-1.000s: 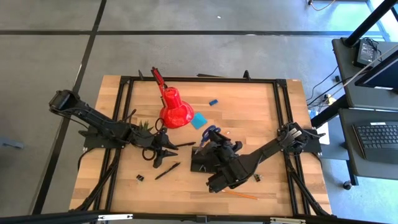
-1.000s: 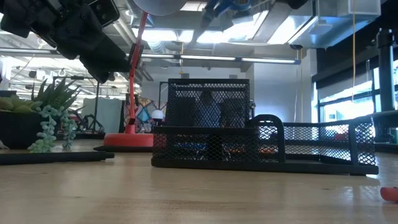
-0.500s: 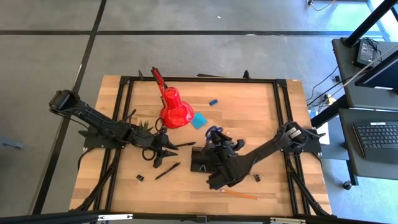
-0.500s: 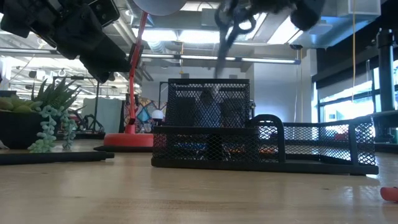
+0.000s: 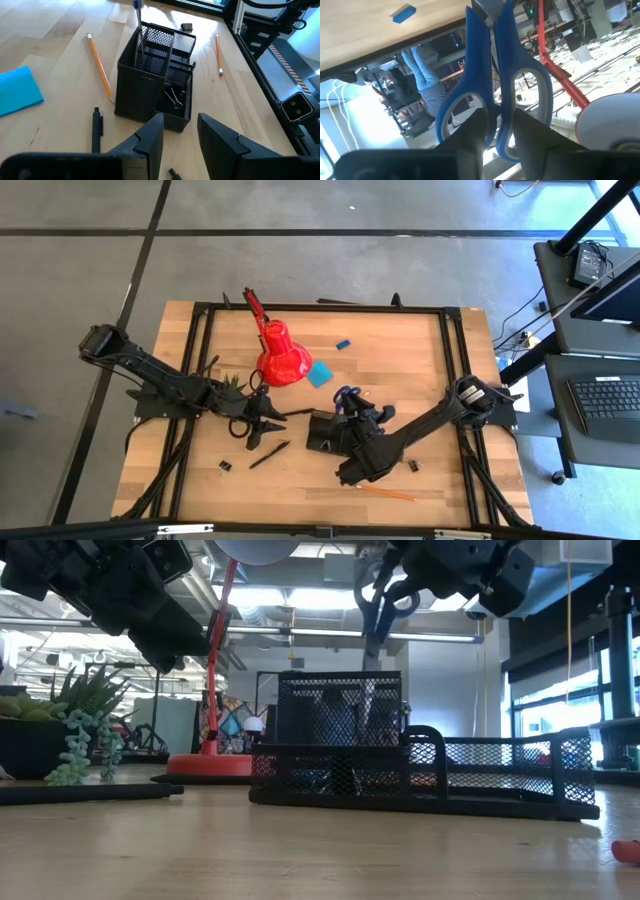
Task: Pick and place office supplies into organizer
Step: Put the blue scissors into the desk organizer
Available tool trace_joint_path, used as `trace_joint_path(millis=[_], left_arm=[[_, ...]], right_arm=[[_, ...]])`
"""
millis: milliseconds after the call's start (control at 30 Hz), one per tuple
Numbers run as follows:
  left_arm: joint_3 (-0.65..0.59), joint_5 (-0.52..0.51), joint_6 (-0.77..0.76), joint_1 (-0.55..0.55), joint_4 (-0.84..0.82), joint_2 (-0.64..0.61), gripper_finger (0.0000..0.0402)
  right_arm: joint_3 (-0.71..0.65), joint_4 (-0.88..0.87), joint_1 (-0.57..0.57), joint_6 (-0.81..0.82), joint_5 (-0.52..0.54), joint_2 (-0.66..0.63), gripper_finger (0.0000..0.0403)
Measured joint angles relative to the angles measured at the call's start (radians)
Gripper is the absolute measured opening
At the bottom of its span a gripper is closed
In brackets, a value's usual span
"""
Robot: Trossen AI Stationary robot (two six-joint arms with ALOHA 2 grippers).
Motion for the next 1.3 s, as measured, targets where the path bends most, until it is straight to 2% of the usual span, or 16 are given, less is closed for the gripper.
trace_joint_path(millis=[133,400,967,1200,1300], left_arm=[[0.000,0.000,0.000,0.000,0.000,0.000,0.0114],[0.000,0.000,0.000,0.000,0.000,0.000,0.0114],[-0.001,0.000,0.000,0.000,0.000,0.000,0.0114],[-0.001,0.000,0.000,0.000,-0.001,0.000,0.0114],[-0.001,0.000,0.000,0.000,-0.003,0.000,0.0114]], right_arm=[[0.000,0.045,0.002,-0.058,-0.007,0.000,0.0086],[0.000,0.120,0.002,-0.121,-0.098,0.000,0.0086],[0.001,0.182,-0.003,-0.125,-0.181,-0.002,0.0086],[-0.062,0.229,-0.010,-0.164,-0.161,-0.003,0.0086],[-0.098,0.254,-0.018,-0.163,-0.110,-0.003,0.0086]])
